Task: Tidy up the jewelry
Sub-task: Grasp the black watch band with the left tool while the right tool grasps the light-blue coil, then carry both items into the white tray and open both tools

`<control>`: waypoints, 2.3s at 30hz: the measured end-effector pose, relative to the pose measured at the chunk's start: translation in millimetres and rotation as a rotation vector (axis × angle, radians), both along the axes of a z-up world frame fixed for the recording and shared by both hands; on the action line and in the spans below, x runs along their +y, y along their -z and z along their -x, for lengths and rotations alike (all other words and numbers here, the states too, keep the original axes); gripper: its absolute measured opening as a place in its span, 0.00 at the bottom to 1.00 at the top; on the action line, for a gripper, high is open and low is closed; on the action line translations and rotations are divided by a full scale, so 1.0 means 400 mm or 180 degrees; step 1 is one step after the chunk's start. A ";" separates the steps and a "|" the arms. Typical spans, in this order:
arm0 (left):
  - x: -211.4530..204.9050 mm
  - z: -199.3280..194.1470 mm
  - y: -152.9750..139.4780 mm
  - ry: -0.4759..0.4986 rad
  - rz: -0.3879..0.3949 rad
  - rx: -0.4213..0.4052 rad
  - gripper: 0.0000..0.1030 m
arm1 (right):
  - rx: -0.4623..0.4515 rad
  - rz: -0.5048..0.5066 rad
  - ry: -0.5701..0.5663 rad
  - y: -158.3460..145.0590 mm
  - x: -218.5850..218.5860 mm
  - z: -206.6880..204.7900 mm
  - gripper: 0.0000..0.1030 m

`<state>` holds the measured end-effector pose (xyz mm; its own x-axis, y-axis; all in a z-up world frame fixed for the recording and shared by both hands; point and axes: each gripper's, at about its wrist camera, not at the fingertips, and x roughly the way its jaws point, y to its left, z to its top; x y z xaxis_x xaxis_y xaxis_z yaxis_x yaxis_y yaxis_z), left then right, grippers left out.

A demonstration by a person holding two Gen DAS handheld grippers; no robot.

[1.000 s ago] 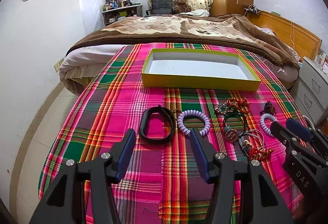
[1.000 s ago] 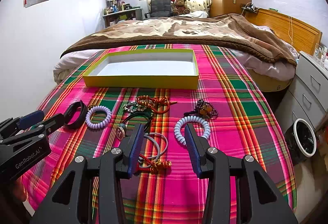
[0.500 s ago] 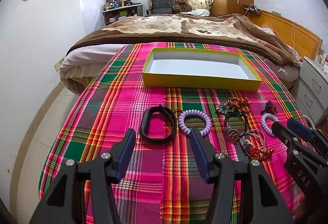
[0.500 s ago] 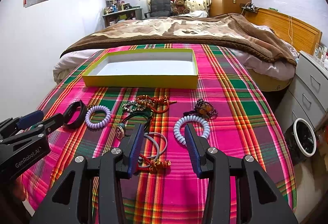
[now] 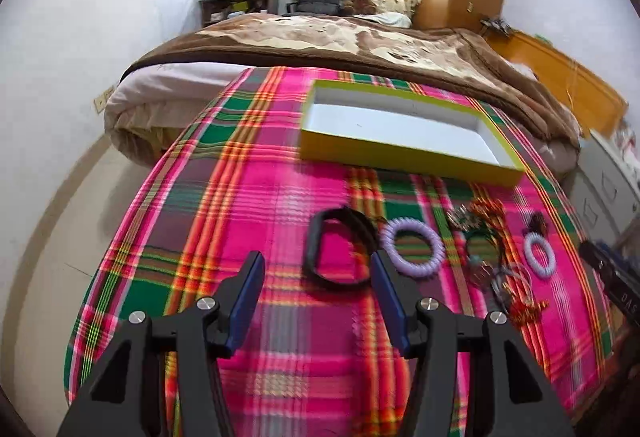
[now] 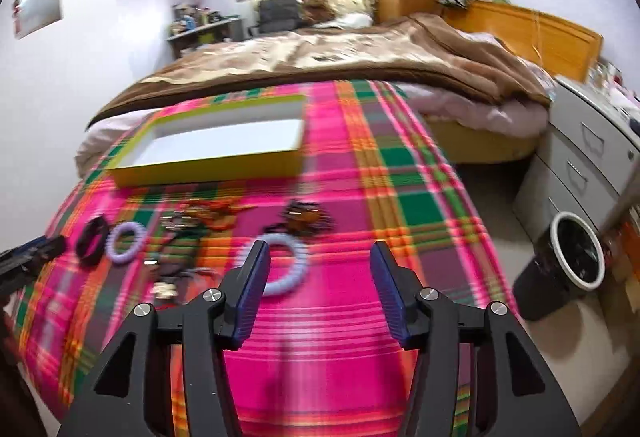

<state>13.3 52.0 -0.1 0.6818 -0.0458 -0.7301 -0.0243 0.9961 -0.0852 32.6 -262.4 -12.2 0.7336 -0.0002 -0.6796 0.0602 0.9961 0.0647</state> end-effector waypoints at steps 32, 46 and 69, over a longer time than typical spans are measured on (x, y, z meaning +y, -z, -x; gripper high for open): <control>0.024 -0.098 0.075 0.0033 0.0064 0.0319 0.55 | 0.0245 -0.0255 -0.0208 0.028 0.009 -0.058 0.10; -0.011 -0.102 0.081 0.0134 -0.0176 0.0309 0.22 | 0.0262 -0.0332 -0.0255 0.025 0.023 -0.067 0.10; 0.025 -0.150 -0.022 0.0163 0.0002 0.0139 0.12 | 0.0050 -0.0327 -0.0307 -0.085 0.029 -0.143 0.10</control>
<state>73.5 62.0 8.5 0.6461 -0.0803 -0.7590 0.0230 0.9960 -0.0858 90.0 -250.7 21.7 0.7161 0.1400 -0.6838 -0.0336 0.9855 0.1665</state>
